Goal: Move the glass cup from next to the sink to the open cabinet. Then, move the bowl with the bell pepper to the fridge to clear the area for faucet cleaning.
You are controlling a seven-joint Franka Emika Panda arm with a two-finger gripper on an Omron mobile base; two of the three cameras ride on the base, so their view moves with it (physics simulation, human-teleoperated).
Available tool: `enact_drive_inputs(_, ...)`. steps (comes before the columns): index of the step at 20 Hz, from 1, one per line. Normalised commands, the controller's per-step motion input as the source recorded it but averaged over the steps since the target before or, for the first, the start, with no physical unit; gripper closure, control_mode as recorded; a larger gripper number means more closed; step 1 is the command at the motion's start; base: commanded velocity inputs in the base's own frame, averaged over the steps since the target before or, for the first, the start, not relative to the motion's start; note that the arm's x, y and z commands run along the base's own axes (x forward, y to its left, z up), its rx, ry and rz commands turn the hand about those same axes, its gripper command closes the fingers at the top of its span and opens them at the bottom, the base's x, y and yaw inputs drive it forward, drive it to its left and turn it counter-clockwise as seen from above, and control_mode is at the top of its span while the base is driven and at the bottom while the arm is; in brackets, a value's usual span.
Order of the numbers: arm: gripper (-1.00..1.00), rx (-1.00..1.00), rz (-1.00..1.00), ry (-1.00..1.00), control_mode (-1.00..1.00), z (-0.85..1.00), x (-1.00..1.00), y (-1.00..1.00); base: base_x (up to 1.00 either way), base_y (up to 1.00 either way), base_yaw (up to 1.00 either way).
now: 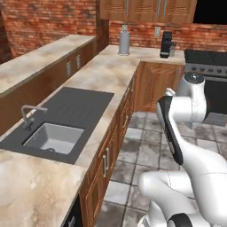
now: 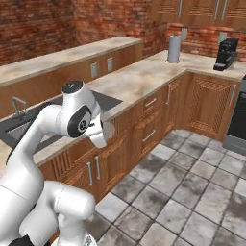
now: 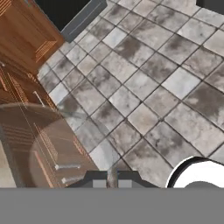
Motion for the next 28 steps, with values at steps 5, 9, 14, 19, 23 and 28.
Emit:
enact_drive_inputs(5, 1.00, 0.00, 0.00, 0.00, 1.00, 0.00, 0.00, 0.00, 0.01, -0.03, -0.04)
enact_drive_inputs(9, 1.00, 0.00, 0.00, 0.00, 1.00, 0.00, 0.00, 0.00, 0.01, -0.16, -0.62)
enact_drive_inputs(14, 1.00, 0.00, 0.00, 0.00, 1.00, 0.00, 0.00, 0.00, 0.31, -0.03, -0.68)
enact_drive_inputs(19, 1.00, 0.00, 0.00, 0.00, 1.00, 0.00, 0.00, 0.00, 0.68, 0.00, -0.27)
enact_drive_inputs(23, 1.00, 0.00, 0.00, 0.00, 1.00, 0.00, 0.00, 0.00, 0.96, 0.00, -0.12)
enact_drive_inputs(28, 1.00, 0.00, 0.00, 0.00, 1.00, 0.00, 0.00, 0.00, 1.00, -0.02, -0.13)
